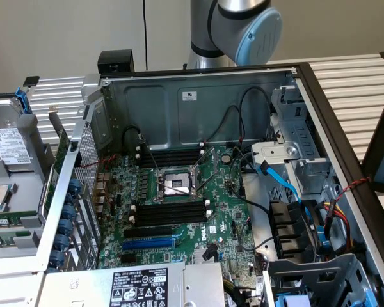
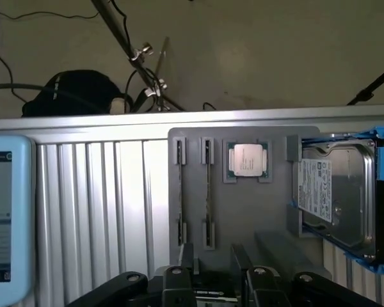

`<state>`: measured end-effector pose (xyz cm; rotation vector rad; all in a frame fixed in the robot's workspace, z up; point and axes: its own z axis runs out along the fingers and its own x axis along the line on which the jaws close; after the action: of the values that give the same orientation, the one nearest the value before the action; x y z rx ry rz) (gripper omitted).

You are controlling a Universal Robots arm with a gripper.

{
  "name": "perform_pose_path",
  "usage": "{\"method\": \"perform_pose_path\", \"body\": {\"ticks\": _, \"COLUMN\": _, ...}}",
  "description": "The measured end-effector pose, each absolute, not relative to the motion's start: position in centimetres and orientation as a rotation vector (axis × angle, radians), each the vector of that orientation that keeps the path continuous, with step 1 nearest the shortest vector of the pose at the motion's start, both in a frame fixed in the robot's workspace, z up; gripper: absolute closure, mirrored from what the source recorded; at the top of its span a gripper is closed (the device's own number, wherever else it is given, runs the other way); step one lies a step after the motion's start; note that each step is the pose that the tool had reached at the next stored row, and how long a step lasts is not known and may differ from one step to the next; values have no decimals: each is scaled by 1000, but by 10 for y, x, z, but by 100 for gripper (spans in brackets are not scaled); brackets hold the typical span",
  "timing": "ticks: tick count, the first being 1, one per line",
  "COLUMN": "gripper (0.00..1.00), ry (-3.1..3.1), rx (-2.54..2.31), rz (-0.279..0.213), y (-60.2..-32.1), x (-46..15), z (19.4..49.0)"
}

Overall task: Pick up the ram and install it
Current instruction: 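Pick up the ram and move it above insertion slot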

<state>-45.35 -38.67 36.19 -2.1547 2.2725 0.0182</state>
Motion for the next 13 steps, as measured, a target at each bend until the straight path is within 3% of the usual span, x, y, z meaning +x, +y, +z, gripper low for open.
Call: {"method": "perform_pose_path", "body": {"ticks": 13, "gripper": 64, "ry": 2241, "rx": -2187, "rz": 18, "y": -386, "x": -459, "z": 338}}
